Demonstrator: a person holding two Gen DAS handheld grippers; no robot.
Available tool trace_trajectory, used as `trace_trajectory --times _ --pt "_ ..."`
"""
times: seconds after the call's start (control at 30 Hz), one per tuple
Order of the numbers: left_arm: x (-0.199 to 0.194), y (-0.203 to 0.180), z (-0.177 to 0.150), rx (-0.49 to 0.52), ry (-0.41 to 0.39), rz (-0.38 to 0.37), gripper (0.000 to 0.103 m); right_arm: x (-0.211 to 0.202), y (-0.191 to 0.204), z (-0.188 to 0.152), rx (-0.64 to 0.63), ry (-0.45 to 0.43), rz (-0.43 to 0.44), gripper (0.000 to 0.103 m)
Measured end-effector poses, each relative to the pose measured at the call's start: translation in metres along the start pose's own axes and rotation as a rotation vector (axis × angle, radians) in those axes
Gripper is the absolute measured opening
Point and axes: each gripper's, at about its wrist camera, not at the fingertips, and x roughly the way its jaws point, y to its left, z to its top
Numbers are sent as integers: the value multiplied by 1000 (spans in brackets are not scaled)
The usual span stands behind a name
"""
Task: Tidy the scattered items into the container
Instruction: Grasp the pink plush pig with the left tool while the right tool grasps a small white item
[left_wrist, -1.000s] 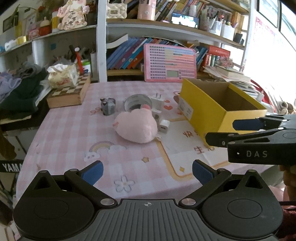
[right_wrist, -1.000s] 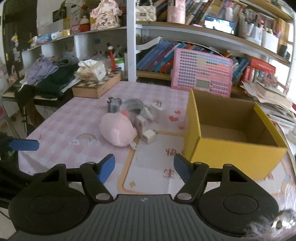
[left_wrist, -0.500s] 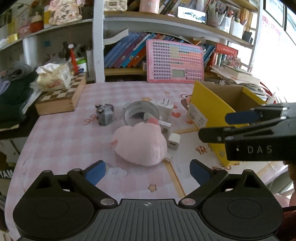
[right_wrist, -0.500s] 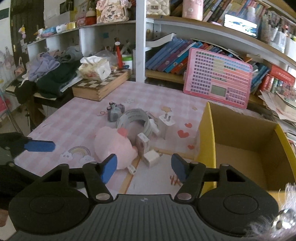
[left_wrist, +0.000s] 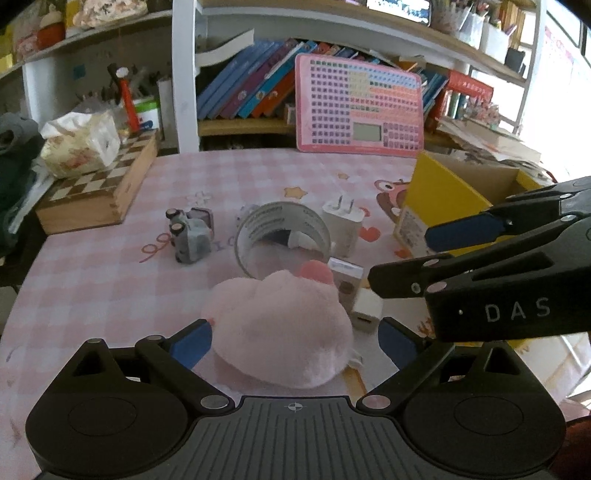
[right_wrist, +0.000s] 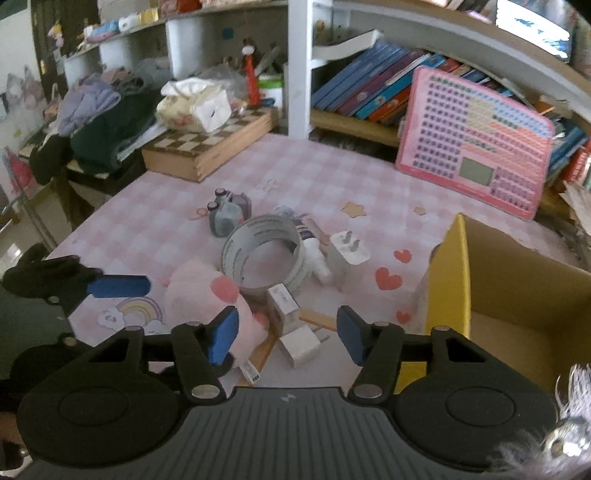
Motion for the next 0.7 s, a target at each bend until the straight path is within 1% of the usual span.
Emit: trace_trajectory --times 0.1,0.23,0.33,0.4,0.47,0.57,0.63,0.7 --pt "15 2 2 -3 15 15 98 14 -3 5 -6 41 12 47" --pt "23 2 3 10 17 37 96 31 -9 8 5 87 31 44" --pt "27 6 2 9 28 59 88 44 -11 11 8 120 45 44" --pt "27 11 1 -5 37 47 84 53 -11 13 7 141 52 42" --pt "25 17 1 -18 43 36 76 60 -11 14 8 157 63 41" --pt "19 22 2 -33 53 40 69 71 -9 15 12 183 77 33" --pt "14 27 2 -54 59 48 66 77 -9 15 10 200 82 23" --pt "8 32 1 -88 60 53 64 80 -8 14 7 204 89 19"
